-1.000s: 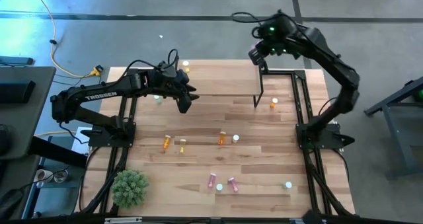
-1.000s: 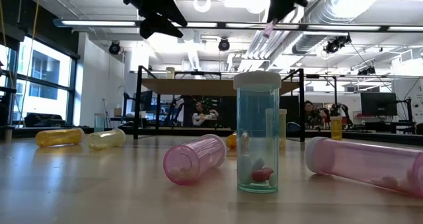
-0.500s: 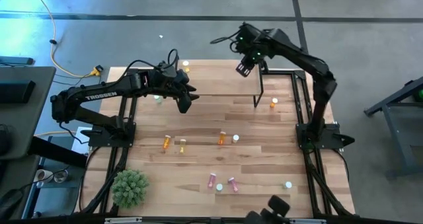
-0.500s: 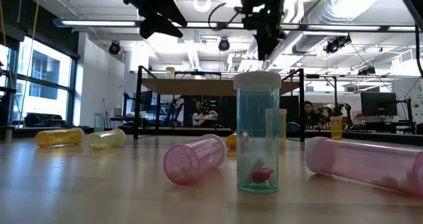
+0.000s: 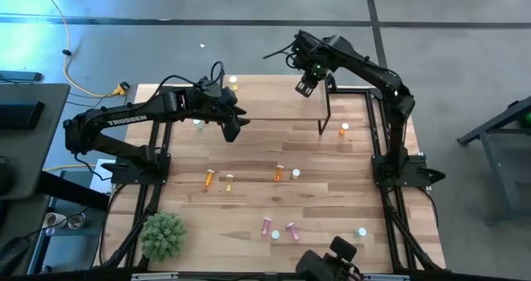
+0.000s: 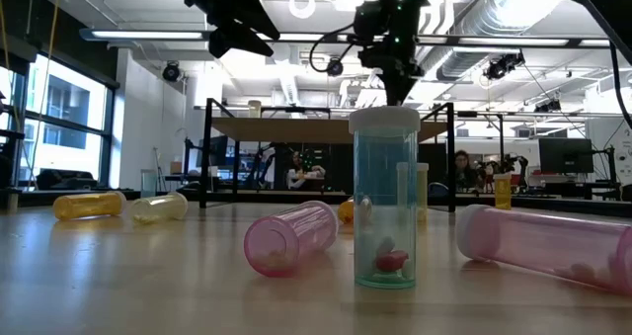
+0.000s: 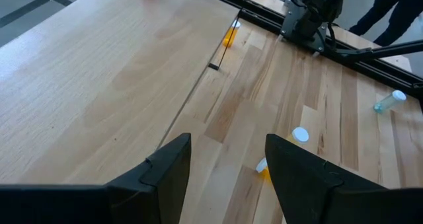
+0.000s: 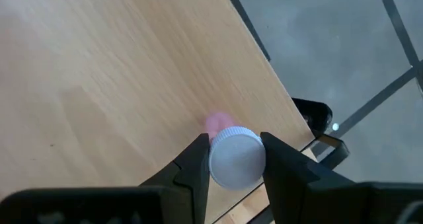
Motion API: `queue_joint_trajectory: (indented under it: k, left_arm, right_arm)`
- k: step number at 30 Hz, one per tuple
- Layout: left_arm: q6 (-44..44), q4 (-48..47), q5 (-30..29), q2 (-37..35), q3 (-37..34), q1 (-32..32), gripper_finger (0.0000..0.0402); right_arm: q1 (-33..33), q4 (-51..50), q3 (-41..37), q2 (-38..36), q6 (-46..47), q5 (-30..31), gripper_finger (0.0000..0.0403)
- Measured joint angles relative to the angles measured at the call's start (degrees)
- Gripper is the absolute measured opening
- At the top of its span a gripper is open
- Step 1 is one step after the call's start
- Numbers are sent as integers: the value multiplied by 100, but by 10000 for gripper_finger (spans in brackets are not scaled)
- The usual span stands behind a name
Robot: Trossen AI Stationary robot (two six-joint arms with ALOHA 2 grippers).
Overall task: Pick and place medicine bottles onto shelf by color
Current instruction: Put the top pink pill bottle on the shelf
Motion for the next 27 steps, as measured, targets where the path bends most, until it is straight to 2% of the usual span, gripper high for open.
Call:
queue_joint_trajectory:
  k: [7,19,27]
  left_arm:
    - [0,0,0,0,0,0,186]
    - [2,-212,0,0,0,0,186]
    - [2,-258,0,0,0,0,186]
  right_arm:
    - [3,-11,-41,2,9,-425,101]
    - [5,-15,-46,17,9,-404,103]
    - [5,-15,-48,17,-119,-402,139]
